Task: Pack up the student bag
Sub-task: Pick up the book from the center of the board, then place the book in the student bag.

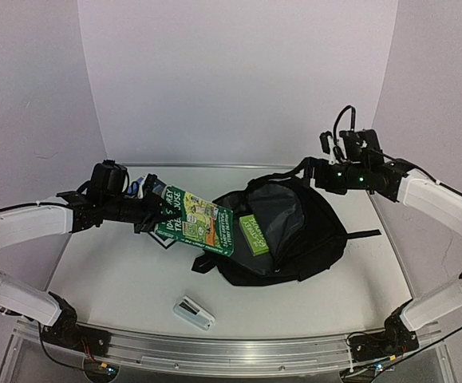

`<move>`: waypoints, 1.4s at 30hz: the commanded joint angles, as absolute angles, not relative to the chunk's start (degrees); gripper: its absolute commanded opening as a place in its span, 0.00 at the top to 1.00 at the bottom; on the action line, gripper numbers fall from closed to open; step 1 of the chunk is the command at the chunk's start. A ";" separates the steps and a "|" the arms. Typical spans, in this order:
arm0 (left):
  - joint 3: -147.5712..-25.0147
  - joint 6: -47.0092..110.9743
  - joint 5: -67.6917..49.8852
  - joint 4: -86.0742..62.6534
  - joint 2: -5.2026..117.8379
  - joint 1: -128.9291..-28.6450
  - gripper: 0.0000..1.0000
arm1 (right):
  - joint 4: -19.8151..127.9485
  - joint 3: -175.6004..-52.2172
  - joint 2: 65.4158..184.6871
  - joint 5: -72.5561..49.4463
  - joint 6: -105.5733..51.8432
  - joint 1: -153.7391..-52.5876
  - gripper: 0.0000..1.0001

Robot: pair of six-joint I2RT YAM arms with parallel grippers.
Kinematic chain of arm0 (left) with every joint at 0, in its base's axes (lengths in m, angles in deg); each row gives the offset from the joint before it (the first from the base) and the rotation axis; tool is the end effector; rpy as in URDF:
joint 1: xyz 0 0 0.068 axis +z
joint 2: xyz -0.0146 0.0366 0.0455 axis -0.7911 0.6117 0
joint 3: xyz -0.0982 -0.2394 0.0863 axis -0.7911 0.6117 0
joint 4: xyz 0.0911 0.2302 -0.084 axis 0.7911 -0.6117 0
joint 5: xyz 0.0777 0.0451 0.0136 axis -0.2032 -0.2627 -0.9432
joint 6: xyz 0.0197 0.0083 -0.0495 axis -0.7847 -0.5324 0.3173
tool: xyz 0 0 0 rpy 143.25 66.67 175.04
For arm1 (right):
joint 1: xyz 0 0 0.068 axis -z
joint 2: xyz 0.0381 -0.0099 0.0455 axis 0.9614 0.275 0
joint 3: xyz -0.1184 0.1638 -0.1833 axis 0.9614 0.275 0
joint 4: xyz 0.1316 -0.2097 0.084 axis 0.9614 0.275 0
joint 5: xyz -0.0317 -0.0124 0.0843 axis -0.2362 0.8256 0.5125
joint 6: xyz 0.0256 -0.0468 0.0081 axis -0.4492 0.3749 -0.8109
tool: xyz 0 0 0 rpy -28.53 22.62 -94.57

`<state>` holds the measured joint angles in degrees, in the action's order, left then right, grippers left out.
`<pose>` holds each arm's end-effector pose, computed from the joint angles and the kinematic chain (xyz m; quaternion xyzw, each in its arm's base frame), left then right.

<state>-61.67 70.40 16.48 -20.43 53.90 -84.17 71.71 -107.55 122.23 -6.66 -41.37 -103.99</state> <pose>0.2253 -0.1633 0.2598 0.0066 0.8491 -0.4951 0.1843 0.2684 0.1637 0.3432 -0.1205 0.8419 0.3080 0.4265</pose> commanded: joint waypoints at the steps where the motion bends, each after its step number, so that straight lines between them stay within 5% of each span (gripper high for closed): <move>1: -60.54 78.96 13.87 -6.09 51.94 -83.93 1.00 | 75.73 -104.02 125.35 -12.27 -41.39 -100.97 0.02; 8: -60.53 80.52 13.99 -3.92 53.81 -83.93 1.00 | 74.61 -102.61 129.31 -6.25 -40.05 -100.40 0.34; 16: -60.66 82.23 14.55 -1.64 55.90 -83.93 1.00 | 72.83 -102.64 133.06 -5.88 -39.87 -100.40 0.56; 23: -62.43 85.00 13.32 -1.17 58.67 -84.82 1.00 | 72.52 -104.46 132.62 -3.43 -41.01 -100.38 1.00; 42: -72.06 89.59 9.86 14.94 80.82 -91.41 1.00 | 71.86 -106.15 123.63 3.62 -45.60 -100.44 1.00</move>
